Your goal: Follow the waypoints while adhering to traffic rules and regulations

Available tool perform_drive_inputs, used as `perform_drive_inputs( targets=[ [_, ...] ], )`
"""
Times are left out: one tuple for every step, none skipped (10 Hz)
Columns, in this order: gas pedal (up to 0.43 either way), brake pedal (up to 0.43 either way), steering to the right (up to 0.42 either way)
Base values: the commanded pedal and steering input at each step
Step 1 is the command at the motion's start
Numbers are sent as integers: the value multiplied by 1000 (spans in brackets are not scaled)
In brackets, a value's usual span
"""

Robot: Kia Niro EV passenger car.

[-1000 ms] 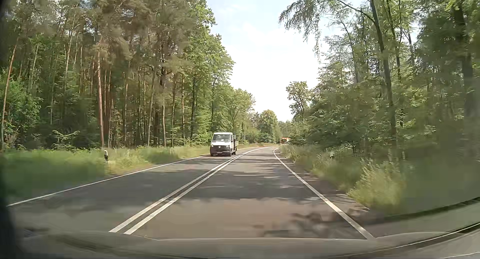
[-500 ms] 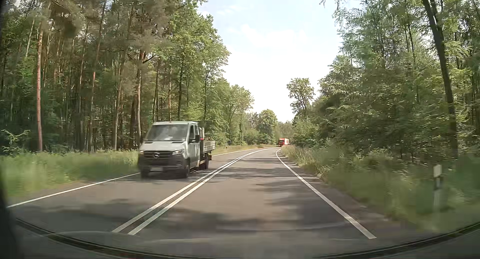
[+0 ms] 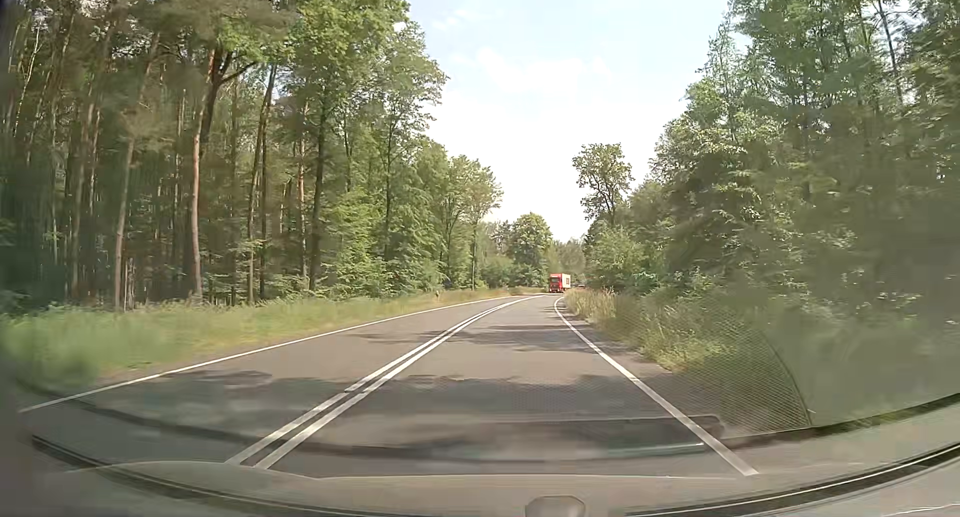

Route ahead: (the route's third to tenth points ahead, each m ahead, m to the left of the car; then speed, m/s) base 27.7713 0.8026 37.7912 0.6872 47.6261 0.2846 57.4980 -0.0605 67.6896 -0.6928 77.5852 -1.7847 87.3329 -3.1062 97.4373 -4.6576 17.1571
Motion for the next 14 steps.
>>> perform_drive_inputs(
  targets=[
    [130, 30, 7],
    [130, 37, 7],
    [130, 37, 8],
    [130, 37, 9],
    [130, 37, 10],
    [130, 30, 11],
    [130, 30, 11],
    [130, 37, 11],
    [130, 37, 11],
    [130, 30, 11],
    [130, 37, 11],
    [130, 30, 11],
    [130, 37, 11],
    [130, 37, 11]
  ],
)
